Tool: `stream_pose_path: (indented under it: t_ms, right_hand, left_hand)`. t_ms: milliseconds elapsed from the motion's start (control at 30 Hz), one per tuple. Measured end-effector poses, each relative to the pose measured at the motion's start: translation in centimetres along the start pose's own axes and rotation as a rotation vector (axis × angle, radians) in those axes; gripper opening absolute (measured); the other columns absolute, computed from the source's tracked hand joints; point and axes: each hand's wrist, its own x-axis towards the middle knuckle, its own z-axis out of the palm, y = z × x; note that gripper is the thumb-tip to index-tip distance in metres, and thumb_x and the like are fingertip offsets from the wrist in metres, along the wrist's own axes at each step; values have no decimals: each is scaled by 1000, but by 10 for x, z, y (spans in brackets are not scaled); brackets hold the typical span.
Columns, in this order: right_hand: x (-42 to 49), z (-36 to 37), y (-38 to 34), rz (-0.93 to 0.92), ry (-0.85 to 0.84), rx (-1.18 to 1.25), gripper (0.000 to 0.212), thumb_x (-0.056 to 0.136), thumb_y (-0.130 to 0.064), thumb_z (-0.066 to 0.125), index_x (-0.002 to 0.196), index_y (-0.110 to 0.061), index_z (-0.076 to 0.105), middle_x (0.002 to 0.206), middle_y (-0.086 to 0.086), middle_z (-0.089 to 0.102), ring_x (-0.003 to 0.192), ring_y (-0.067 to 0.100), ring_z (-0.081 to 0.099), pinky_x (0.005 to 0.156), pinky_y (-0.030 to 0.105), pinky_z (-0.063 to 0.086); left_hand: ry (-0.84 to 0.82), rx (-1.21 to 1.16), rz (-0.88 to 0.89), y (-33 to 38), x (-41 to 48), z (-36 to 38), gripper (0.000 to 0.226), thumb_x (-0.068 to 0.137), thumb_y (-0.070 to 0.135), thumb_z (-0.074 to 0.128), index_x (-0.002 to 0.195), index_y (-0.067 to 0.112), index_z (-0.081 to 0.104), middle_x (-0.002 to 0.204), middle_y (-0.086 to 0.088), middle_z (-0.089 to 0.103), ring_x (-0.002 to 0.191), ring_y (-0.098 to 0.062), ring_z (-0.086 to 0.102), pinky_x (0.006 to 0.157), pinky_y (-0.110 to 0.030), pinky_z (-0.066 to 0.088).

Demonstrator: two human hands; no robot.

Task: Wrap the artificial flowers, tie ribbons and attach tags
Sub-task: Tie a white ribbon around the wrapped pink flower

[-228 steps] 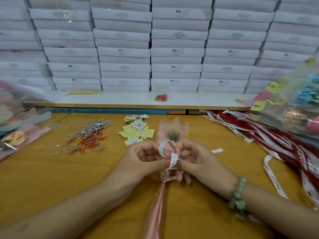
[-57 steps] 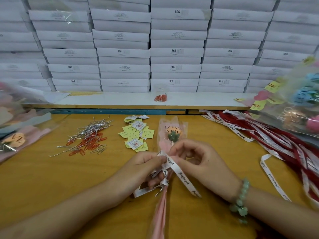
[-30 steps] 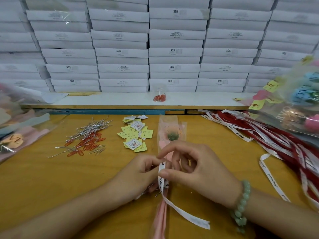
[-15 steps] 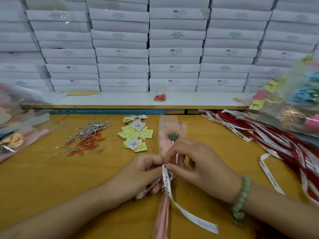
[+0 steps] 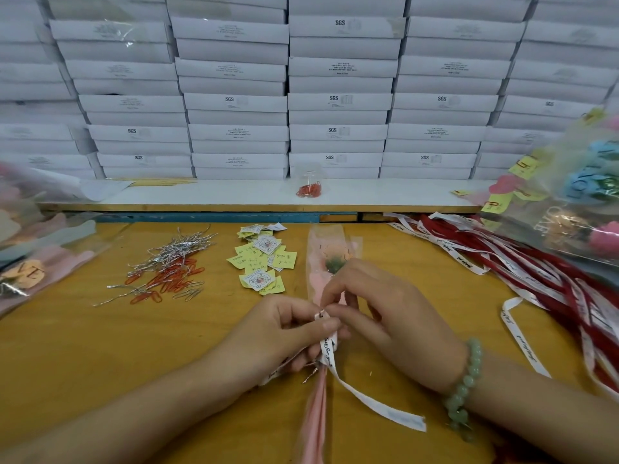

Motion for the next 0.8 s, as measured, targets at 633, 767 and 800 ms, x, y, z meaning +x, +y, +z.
stream_pose_path:
  t_ms: [633, 767, 800]
  right_hand:
    - [-4, 7, 7, 109, -122, 222, 13, 98, -23, 54, 84, -23, 54, 73, -3, 56, 62, 8, 46, 59, 14, 33]
    - [-4, 7, 6, 127, -78, 257, 15, 96, -25, 49, 82, -21, 49, 66, -6, 46, 59, 6, 42, 57, 13, 31]
    - [-4, 7, 6, 132, -60, 281, 14, 95, -25, 48, 81, -23, 49, 65, -11, 45, 59, 6, 42, 57, 13, 31]
  left_hand:
    - [43, -103, 22, 1, 1, -2, 31, 87, 36, 60, 80, 10, 74, 52, -3, 50, 47, -10, 41, 53, -18, 40]
    - [72, -206, 12, -2, 2, -6, 26, 88, 33, 69, 86, 7, 73, 51, -2, 47, 49, -12, 42, 54, -20, 43]
    - [94, -230, 9, -4, 3, -7, 26, 84, 32, 72, 86, 6, 72, 51, -2, 48, 48, -11, 43, 53, -19, 44]
